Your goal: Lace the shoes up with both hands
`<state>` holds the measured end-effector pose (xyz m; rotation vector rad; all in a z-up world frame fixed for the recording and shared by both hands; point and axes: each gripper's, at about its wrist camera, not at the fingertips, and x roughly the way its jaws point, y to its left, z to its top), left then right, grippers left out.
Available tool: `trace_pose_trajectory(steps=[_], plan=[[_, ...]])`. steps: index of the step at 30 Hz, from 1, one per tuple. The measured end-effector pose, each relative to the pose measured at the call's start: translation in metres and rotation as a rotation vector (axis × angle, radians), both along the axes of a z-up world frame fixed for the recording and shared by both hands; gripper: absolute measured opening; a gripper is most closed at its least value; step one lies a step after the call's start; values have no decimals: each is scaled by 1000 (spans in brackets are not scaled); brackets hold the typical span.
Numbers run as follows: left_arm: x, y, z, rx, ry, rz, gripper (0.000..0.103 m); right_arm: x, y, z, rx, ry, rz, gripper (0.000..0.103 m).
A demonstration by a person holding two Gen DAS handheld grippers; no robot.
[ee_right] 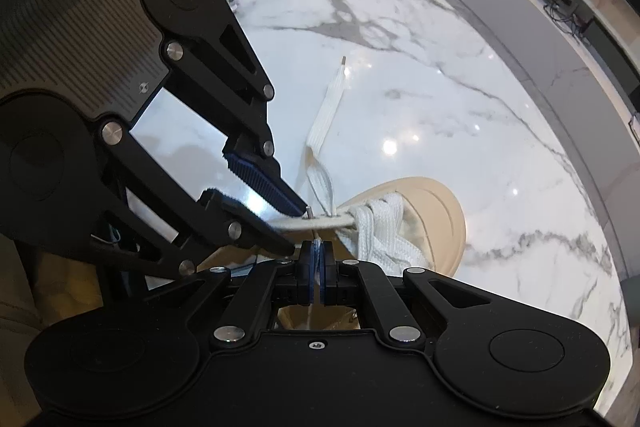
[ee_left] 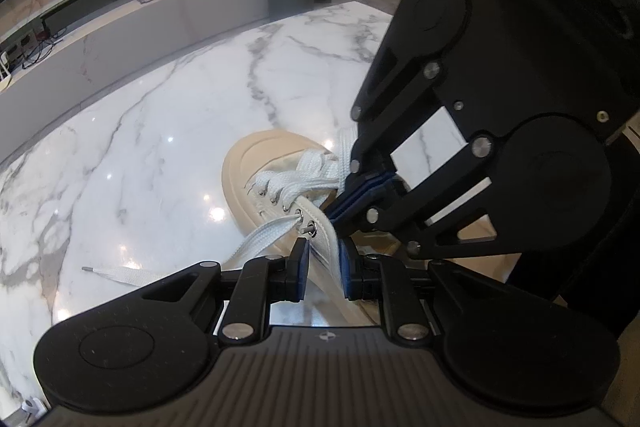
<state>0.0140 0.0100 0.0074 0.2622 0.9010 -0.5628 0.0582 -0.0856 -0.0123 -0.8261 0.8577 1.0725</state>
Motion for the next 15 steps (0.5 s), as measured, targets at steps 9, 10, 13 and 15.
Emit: trace_pose_trajectory(steps=[9, 10, 13, 15], plan=[[-7, 7, 12, -56, -5, -2, 15, -2, -1, 4, 26, -4, -6, 1], [-7, 9, 14, -68, -7, 3, 16, -2, -1, 4, 29, -2, -12, 1], [-5, 14, 16, -77, -17, 27, 16, -1, -3, 4, 43, 8, -32, 1], [-4, 15, 15, -72, -18, 41, 16, -1, -3, 4, 51, 11, -40, 1]])
